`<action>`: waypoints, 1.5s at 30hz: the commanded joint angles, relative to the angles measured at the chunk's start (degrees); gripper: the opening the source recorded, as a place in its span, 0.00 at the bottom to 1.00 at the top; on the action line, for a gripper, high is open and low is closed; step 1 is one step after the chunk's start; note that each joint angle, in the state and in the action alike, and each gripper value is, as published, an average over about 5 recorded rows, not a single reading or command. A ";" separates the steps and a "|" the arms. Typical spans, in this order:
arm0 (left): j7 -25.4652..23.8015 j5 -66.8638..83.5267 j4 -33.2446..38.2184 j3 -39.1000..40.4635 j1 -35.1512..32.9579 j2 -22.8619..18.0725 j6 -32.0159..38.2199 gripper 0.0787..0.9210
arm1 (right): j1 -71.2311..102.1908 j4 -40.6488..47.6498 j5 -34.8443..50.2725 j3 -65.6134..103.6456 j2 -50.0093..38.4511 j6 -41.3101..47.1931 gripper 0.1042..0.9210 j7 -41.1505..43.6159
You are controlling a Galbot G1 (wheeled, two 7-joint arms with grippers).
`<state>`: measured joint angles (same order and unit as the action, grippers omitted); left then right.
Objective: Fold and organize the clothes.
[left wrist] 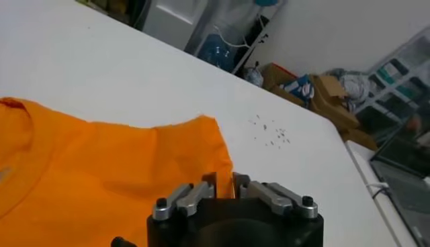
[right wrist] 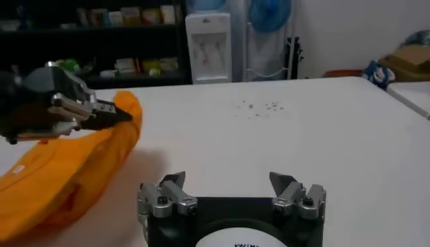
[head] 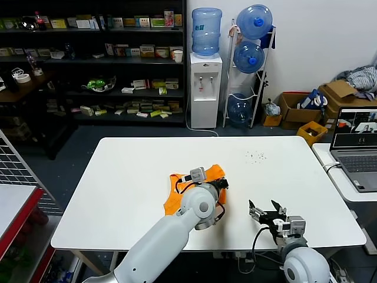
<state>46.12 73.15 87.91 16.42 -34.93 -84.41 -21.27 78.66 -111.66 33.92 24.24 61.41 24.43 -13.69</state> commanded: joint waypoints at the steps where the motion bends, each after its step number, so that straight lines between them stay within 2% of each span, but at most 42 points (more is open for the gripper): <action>1: -14.23 -16.95 15.92 -5.89 -13.79 9.00 2.43 0.28 | 8.93 -1.47 -3.63 6.91 -7.59 -13.86 0.88 16.30; 4: -22.15 -26.24 21.10 -12.08 -23.37 15.36 5.51 0.38 | 11.56 -0.63 -3.96 9.75 -7.62 -18.61 0.88 18.47; 7: -30.54 -37.39 23.36 -19.44 -33.53 18.74 12.99 0.48 | 12.07 0.27 -4.62 11.38 -5.72 -21.57 0.88 19.70; 11: -41.19 -49.00 23.09 -29.93 -45.91 18.14 23.67 0.63 | 11.27 1.58 -7.77 12.19 -1.79 -25.17 0.88 21.19; 15: -47.12 -55.95 21.55 -37.78 -53.03 14.01 34.33 0.76 | 10.47 2.64 -11.84 13.09 2.51 -28.86 0.88 23.53; 18: -49.64 -57.92 20.00 -42.38 -54.90 9.47 40.48 0.85 | 9.73 3.75 -13.82 13.54 6.11 -31.21 0.88 24.44; 23: -53.50 -57.60 17.62 -47.71 -56.38 4.92 46.11 0.88 | 8.95 6.27 -18.15 15.91 12.15 -34.82 0.88 25.14; 28: -56.42 -55.65 17.04 -51.33 -57.51 4.36 48.57 0.88 | 9.11 7.41 -21.16 19.66 17.38 -38.50 0.88 25.95; 33: -57.27 -54.73 17.29 -52.24 -58.06 4.37 48.71 0.88 | 9.68 8.28 -24.54 22.13 21.79 -42.51 0.88 26.83; 45: -57.54 -55.87 17.77 -51.54 -58.49 1.70 48.70 0.88 | 11.34 8.07 -28.66 22.16 24.62 -46.66 0.88 28.37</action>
<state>-8.72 19.27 105.51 -31.91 -90.77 -80.69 24.15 89.34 -103.87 10.09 44.51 81.21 -17.19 12.91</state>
